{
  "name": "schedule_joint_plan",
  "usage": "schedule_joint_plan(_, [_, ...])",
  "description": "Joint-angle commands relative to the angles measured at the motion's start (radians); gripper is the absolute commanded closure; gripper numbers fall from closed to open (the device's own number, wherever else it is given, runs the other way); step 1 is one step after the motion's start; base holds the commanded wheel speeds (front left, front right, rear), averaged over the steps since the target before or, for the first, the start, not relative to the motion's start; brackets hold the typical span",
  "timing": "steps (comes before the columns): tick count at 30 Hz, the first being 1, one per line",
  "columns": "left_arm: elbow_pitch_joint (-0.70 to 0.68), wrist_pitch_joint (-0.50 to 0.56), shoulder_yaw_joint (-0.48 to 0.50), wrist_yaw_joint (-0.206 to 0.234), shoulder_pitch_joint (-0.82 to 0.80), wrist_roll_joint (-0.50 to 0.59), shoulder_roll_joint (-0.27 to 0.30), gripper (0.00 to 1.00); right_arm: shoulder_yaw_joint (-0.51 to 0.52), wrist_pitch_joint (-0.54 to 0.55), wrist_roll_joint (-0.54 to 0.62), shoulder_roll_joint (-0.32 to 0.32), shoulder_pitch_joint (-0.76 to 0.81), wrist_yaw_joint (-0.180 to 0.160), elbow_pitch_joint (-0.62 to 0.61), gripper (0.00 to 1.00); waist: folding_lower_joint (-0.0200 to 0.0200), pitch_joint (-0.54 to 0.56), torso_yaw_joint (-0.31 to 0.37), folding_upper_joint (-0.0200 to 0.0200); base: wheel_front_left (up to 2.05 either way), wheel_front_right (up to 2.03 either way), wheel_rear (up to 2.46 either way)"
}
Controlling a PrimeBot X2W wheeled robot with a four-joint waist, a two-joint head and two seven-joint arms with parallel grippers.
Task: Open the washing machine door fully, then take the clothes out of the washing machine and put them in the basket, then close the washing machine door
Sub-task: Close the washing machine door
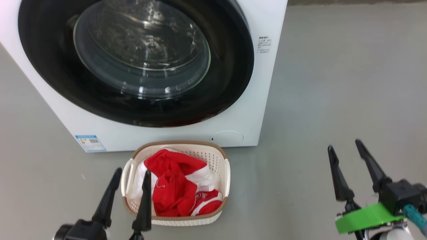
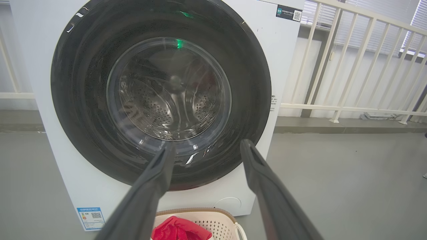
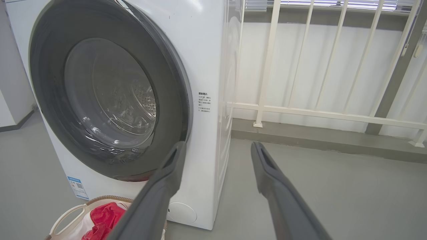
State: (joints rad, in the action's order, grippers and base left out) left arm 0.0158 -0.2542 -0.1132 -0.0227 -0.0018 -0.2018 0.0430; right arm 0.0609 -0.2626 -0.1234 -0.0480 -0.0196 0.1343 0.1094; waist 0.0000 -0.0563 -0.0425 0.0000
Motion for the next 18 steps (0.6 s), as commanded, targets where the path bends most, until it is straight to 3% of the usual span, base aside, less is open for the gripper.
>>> schedule_joint_plan(1, [-0.016,-0.008,0.039,-0.005,-0.003,0.01,0.008,0.0,-0.018,0.001,-0.007,-0.002,0.001,-0.004,-0.031,0.0,0.0,0.021,0.009,0.0,0.0,0.0,0.0])
schedule_joint_plan(18, [0.018,-0.008,0.087,0.005,0.065,0.036,0.014,0.0,0.012,0.001,-0.028,-0.002,0.117,-0.004,-0.079,0.0,0.0,0.074,0.037,0.0,0.0,0.0,0.0])
